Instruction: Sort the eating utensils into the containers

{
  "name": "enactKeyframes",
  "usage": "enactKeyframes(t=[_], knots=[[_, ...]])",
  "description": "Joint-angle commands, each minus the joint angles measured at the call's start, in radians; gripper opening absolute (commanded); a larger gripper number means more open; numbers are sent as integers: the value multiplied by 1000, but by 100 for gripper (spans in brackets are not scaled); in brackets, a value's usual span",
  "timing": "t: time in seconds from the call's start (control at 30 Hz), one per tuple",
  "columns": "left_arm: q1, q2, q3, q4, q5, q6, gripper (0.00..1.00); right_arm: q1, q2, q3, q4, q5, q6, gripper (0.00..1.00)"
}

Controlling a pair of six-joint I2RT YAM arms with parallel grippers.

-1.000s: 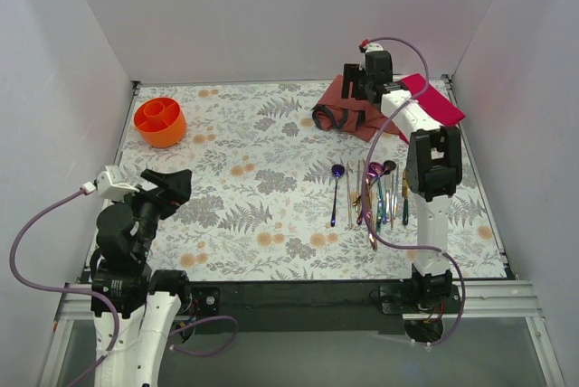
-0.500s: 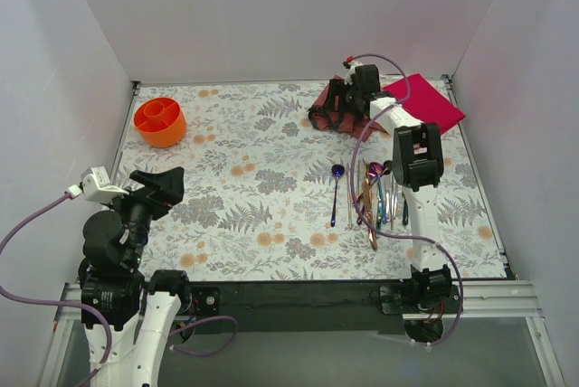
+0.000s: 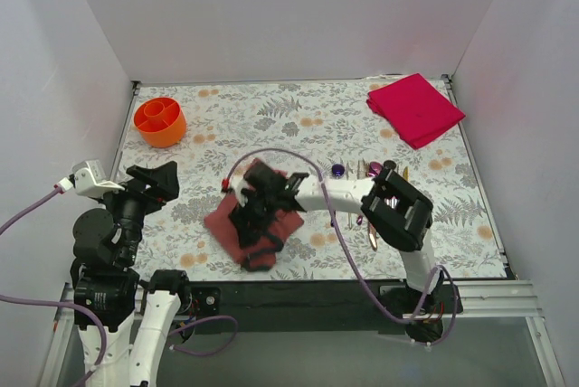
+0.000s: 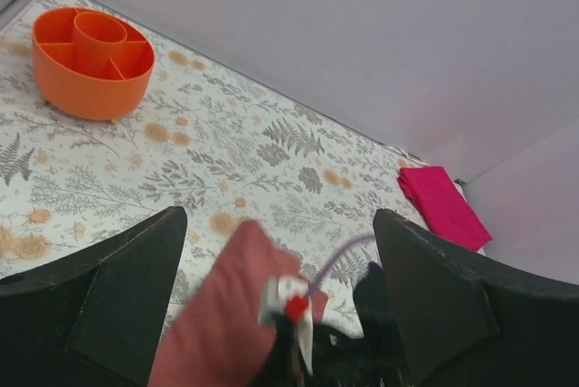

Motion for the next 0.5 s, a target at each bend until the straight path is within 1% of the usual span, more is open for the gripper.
enactKeyframes(t=[0.0, 0.03, 0.07, 0.13, 0.17, 0.23, 0.27, 0.33, 0.37, 0.4, 0.43, 0.47], knots=[[4, -21, 48, -6, -61, 80, 86, 89, -252, -114, -215, 81, 37, 82], [5, -32, 54, 3, -58, 120, 86, 88, -295, -124, -215, 126, 50, 83], [5, -52, 60, 7, -63, 137, 86, 85, -373, -129, -216, 254, 59, 86], [4, -67, 68, 15, -69, 186, 86, 60, -440, -128, -218, 368, 71, 91], [1, -72, 77, 14, -75, 198, 86, 42, -493, -131, -218, 437, 74, 96], [-8, -80, 86, 1, -86, 209, 87, -49, -533, -149, -221, 517, 87, 96], [-13, -84, 89, 1, -90, 217, 88, -126, -575, -157, -232, 584, 93, 96], [-18, -101, 94, 4, -105, 209, 88, -213, -622, -181, -238, 661, 120, 96], [-21, -106, 92, 4, -130, 200, 88, -256, -680, -210, -238, 699, 130, 96], [-22, -113, 91, 3, -151, 200, 88, -346, -713, -229, -239, 757, 145, 98], [-25, -123, 89, -2, -174, 189, 88, -397, -748, -245, -238, 782, 150, 98], [-31, -129, 89, -6, -196, 184, 88, -488, -817, -259, -238, 834, 159, 98]])
